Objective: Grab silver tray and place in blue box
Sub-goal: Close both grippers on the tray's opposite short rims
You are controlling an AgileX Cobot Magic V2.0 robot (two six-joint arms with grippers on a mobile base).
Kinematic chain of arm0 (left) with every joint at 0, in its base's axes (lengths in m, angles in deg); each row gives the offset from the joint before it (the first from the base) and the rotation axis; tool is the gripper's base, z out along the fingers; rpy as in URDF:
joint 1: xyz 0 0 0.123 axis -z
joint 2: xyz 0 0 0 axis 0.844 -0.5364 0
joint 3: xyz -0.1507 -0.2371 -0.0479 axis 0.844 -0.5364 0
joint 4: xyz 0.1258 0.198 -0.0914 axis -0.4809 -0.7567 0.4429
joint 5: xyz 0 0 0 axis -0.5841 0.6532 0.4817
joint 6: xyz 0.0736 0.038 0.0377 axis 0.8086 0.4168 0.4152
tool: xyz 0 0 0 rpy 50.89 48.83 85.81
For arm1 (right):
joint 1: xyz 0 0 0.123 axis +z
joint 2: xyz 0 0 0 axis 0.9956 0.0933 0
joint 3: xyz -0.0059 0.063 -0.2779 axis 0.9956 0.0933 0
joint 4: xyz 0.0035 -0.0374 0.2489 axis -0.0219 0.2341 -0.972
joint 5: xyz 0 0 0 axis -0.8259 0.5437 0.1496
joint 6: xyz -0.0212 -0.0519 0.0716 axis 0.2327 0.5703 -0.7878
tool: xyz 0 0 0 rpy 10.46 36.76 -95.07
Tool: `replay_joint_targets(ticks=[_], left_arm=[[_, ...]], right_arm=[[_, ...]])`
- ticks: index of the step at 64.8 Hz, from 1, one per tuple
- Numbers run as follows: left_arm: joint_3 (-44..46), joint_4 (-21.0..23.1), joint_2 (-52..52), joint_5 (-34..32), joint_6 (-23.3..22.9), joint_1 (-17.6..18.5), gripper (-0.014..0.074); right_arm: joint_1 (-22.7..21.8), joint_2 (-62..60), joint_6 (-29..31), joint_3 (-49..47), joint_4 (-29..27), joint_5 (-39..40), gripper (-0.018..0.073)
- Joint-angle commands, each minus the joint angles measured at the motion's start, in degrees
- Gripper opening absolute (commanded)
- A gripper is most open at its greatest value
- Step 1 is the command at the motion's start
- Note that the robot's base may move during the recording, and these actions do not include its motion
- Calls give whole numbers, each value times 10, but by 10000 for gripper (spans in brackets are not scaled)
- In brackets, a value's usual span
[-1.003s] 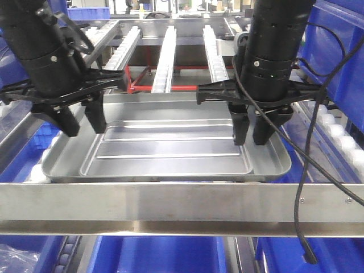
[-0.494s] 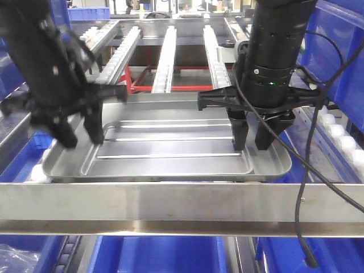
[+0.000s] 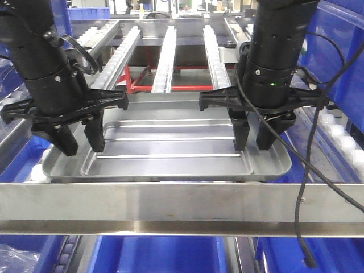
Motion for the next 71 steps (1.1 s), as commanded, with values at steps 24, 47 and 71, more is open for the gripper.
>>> replay_joint_targets(ticks=[24, 47, 71], left_arm=[[18, 7, 17, -25, -2, 3, 179], [18, 7, 17, -14, -2, 3, 179], [18, 8, 17, -13, -2, 3, 179]], right_arm=[[-4, -18, 1, -19, 9, 17, 333], [-4, -16, 1, -19, 9, 16, 333], [-4, -17, 1, -19, 9, 30, 333]])
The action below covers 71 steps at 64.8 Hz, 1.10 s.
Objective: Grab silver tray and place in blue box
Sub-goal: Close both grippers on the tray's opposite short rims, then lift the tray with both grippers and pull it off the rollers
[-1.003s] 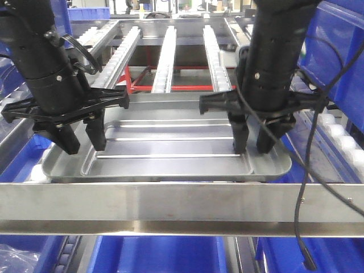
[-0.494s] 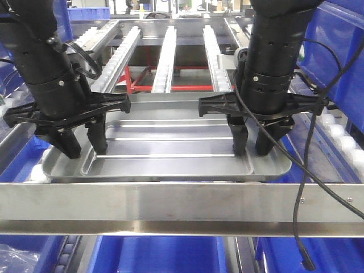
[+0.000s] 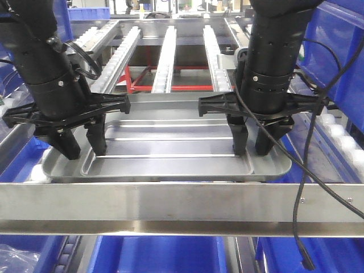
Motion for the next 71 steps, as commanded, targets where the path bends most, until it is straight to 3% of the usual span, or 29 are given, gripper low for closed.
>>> replay_joint_targets(ticks=[1, 42, 49, 58, 62, 71], left_arm=[[18, 5, 27, -10, -2, 3, 179], [18, 6, 27, -10, -2, 3, 172], [18, 6, 27, -10, -2, 3, 84], [18, 6, 27, -11, -2, 3, -97], [18, 6, 27, -13, -2, 3, -99], [23, 6, 30, -8, -2, 3, -104]], right_arm=[[-4, -27, 1, -15, 9, 28, 333], [-4, -27, 1, -16, 10, 33, 330], [-4, -27, 1, -16, 10, 33, 274], [-4, -27, 1, -16, 10, 33, 112], [-4, -27, 1, -16, 9, 32, 42], [-4, -29, 1, -26, 6, 10, 53]])
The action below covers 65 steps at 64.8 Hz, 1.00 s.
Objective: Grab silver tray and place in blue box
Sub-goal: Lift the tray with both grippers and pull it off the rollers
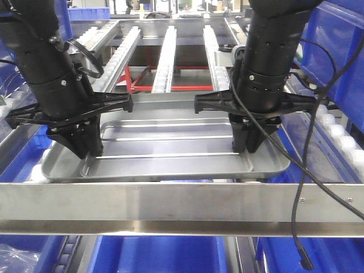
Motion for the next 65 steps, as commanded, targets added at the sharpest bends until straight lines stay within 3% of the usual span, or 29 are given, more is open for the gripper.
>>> replay_joint_targets(ticks=[1, 20, 29, 49, 60, 65], left_arm=[[24, -5, 31, -5, -2, 2, -104], [61, 6, 99, 79, -2, 4, -104], [51, 1, 141, 109, -25, 21, -104], [-81, -81, 263, 107, -163, 102, -104], [-150, -124, 351, 119, -251, 173, -104], [-169, -165, 380, 137, -305, 207, -104]], right_arm=[[-4, -32, 1, -27, 13, -12, 53], [7, -95, -23, -62, 6, -81, 53], [32, -139, -31, -43, 9, -93, 53], [116, -261, -158, 78, 96, -95, 53], [191, -345, -242, 166, 151, -91, 53], [215, -377, -268, 196, 164, -92, 53]])
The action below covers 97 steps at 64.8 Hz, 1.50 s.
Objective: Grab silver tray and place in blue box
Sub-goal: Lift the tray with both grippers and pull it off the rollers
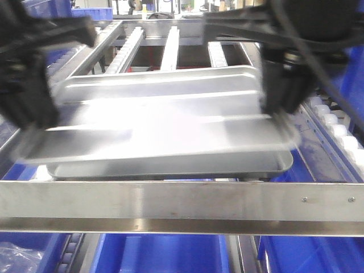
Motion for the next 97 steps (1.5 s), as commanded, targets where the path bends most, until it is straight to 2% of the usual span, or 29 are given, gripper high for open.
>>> replay_joint_targets(ticks=[1, 7, 14, 97], left_arm=[[-5, -57, 49, 4, -68, 40, -104], [-8, -108, 62, 33, -116, 73, -104], [-4, -133, 60, 36, -121, 84, -104], [-4, -132, 60, 29, -121, 84, -104]], right_arm=[[24, -54, -39, 15, 42, 22, 53], [32, -67, -51, 30, 45, 22, 53], [32, -68, -51, 39, 45, 25, 53], [32, -68, -52, 41, 48, 36, 53]])
